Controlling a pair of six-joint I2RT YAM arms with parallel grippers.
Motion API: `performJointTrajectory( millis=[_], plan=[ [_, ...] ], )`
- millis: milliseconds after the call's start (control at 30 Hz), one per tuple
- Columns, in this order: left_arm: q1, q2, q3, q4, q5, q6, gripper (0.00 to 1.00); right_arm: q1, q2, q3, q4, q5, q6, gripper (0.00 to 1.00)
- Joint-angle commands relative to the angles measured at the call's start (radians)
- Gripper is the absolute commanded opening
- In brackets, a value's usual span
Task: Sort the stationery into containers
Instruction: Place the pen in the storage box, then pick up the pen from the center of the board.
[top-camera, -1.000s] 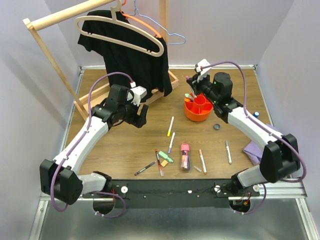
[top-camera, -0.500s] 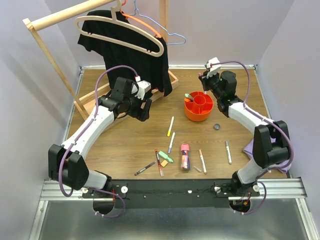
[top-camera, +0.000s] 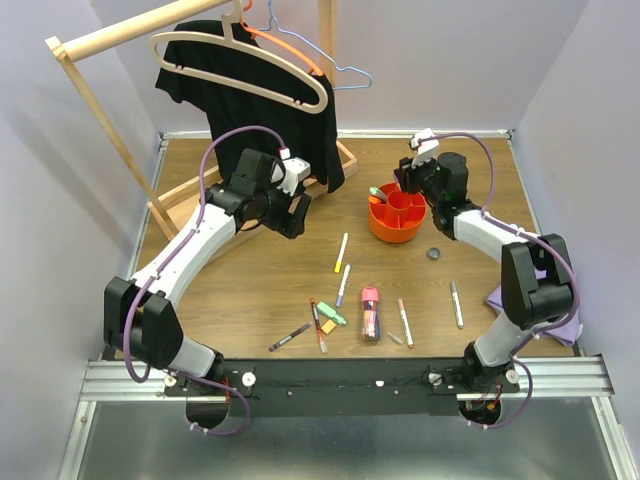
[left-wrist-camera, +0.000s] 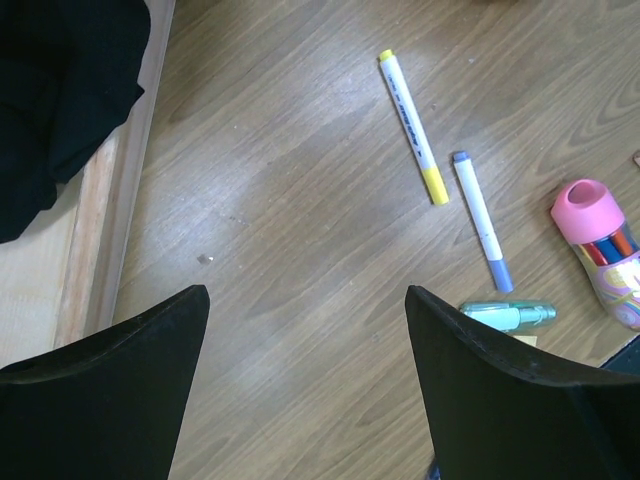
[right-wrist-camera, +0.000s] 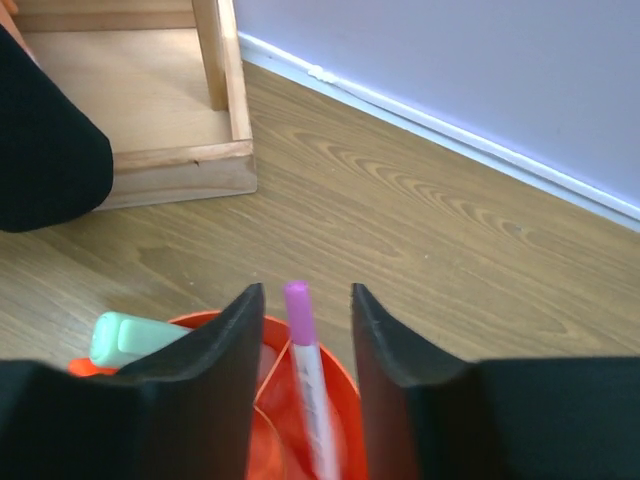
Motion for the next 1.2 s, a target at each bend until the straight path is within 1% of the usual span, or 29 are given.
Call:
performJointTrajectory(
  millis=[0, 67, 167, 200, 267, 300, 333, 367, 400, 433, 467, 500, 567, 633, 667, 833, 933, 967, 1033, 1067, 1167],
  plan=[
    [-0.013, 0.003, 0.027, 0.023, 0.003, 0.013, 0.88, -0.005, -0.044, 0.01, -0.035, 0.031, 0.009, 0.51],
    [-0.015, -0.01, 0.014, 0.03, 0.006, 0.012, 0.88, -0.005, -0.074, 0.028, -0.071, 0.04, 0.021, 0.52],
    [-0.017, -0.035, -0.007, 0.039, 0.01, 0.004, 0.88, -0.005, -0.145, 0.065, -0.187, 0.078, 0.032, 0.52],
    [-0.017, -0.058, -0.013, 0.043, 0.009, 0.001, 0.88, -0.005, -0.169, 0.076, -0.273, 0.092, 0.038, 0.52],
    [-0.017, -0.084, -0.042, 0.06, 0.003, -0.01, 0.89, -0.005, -0.247, 0.099, -0.388, 0.105, 0.06, 0.52],
    [-0.017, -0.113, -0.055, 0.066, -0.002, -0.013, 0.89, -0.005, -0.275, 0.124, -0.543, 0.091, 0.069, 0.51],
    [-0.017, -0.13, -0.067, 0.074, -0.014, -0.017, 0.89, -0.005, -0.295, 0.134, -0.622, 0.068, 0.087, 0.51],
    [-0.017, -0.159, -0.094, 0.088, -0.025, -0.027, 0.91, -0.005, -0.326, 0.143, -0.699, 0.025, 0.154, 0.51],
    [-0.015, -0.173, -0.107, 0.094, -0.031, -0.03, 0.91, -0.005, -0.334, 0.155, -0.786, -0.002, 0.179, 0.51],
    [-0.01, -0.187, -0.119, 0.097, -0.046, -0.031, 0.92, -0.004, -0.338, 0.161, -0.939, -0.035, 0.224, 0.5],
    [-0.004, -0.199, -0.137, 0.105, -0.051, -0.034, 0.92, -0.002, -0.34, 0.155, -1.004, -0.087, 0.279, 0.49],
    [0.0, -0.22, -0.147, 0.105, -0.054, -0.034, 0.93, -0.001, -0.354, 0.139, -1.078, -0.095, 0.311, 0.49],
    [0.009, -0.239, -0.168, 0.108, -0.069, -0.033, 0.93, -0.001, -0.372, 0.062, -1.117, -0.113, 0.386, 0.48],
    [0.017, -0.267, -0.182, 0.111, -0.08, -0.031, 0.93, -0.001, -0.395, 0.008, -1.135, -0.142, 0.402, 0.47],
    [0.025, -0.277, -0.196, 0.112, -0.082, -0.031, 0.93, 0.01, -0.398, -0.031, -1.137, -0.127, 0.431, 0.46],
    [0.057, -0.33, -0.233, 0.108, -0.077, -0.045, 0.93, 0.04, -0.32, -0.026, -1.142, -0.133, 0.423, 0.47],
    [0.095, -0.348, -0.248, 0.114, -0.06, -0.059, 0.93, 0.093, -0.288, -0.033, -1.162, -0.136, 0.44, 0.49],
    [0.106, -0.353, -0.253, 0.119, -0.057, -0.059, 0.93, 0.137, -0.273, -0.039, -1.159, -0.136, 0.445, 0.49],
    [0.14, -0.362, -0.256, 0.119, -0.043, -0.068, 0.93, 0.184, -0.257, -0.067, -1.148, -0.13, 0.46, 0.49],
    [0.147, -0.365, -0.256, 0.117, -0.039, -0.089, 0.93, 0.221, -0.253, -0.075, -1.146, -0.119, 0.468, 0.5],
    [0.171, -0.383, -0.256, 0.111, -0.039, -0.085, 0.93, 0.237, -0.24, -0.105, -1.172, -0.049, 0.508, 0.5]
  ],
)
